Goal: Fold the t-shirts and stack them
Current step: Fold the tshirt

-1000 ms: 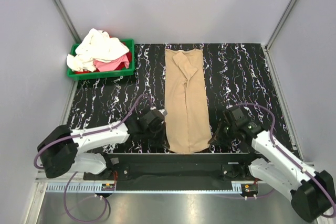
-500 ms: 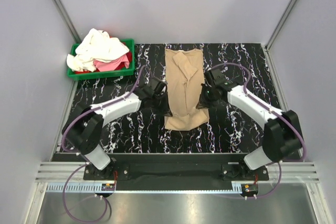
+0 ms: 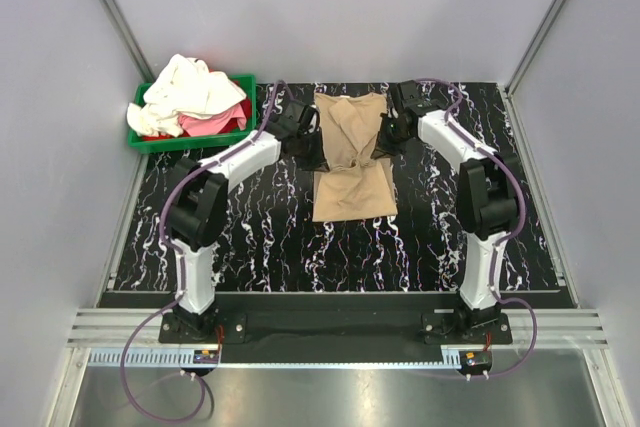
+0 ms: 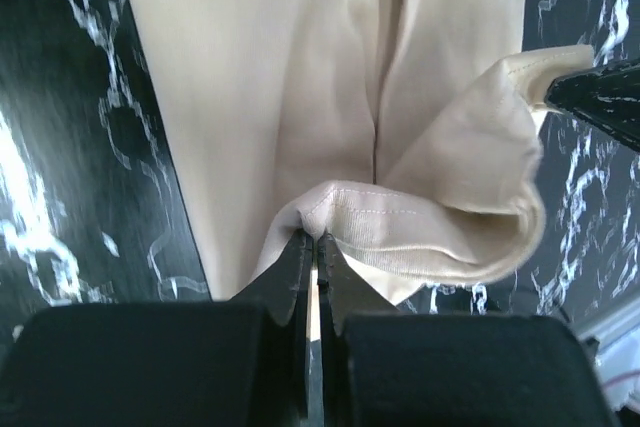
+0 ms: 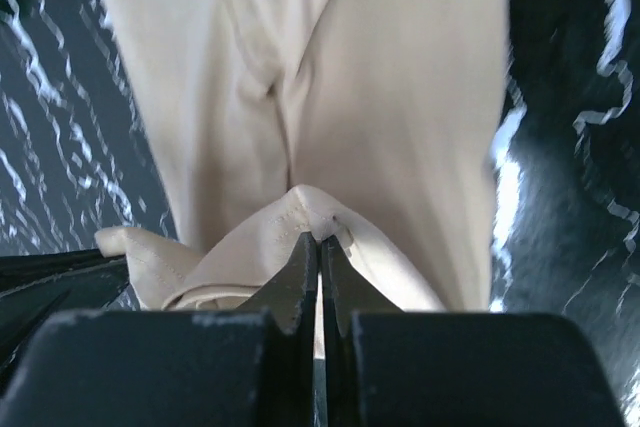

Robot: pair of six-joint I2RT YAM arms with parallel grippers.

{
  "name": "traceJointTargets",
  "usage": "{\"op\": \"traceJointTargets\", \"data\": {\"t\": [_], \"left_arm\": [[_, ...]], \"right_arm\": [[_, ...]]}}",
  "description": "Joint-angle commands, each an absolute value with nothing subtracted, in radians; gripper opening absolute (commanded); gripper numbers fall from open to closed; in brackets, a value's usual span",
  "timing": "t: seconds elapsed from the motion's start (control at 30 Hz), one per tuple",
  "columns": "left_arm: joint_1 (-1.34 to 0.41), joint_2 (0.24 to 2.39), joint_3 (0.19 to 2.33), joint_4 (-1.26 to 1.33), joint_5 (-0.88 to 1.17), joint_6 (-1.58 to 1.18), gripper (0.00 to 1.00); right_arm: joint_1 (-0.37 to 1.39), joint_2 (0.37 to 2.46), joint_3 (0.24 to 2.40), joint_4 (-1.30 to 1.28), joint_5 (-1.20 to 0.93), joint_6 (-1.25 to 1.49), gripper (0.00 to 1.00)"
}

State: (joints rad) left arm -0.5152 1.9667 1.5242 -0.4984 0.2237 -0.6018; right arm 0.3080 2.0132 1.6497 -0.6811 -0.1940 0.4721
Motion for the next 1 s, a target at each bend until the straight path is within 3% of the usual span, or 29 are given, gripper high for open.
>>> {"op": "traceJointTargets", "data": {"t": [0.0, 0.8, 0.97], "left_arm": [[-0.488, 2.041, 1.62, -0.508, 0.236, -0.56, 0.0], [-0.362, 2.246, 1.894, -0.509, 0.37, -0.56, 0.0], [-0.345, 2.324, 1.962, -0.5, 0.388, -0.598, 0.02]], "right_arm": [[0.273, 2.081, 1.782, -0.715, -0.229, 0.433, 0.0], [0.184, 2.235, 2.023, -0.772, -0.339, 0.396, 0.0], [0.157, 2.307, 2.091, -0.77, -0.359, 0.413, 0.1]]}}
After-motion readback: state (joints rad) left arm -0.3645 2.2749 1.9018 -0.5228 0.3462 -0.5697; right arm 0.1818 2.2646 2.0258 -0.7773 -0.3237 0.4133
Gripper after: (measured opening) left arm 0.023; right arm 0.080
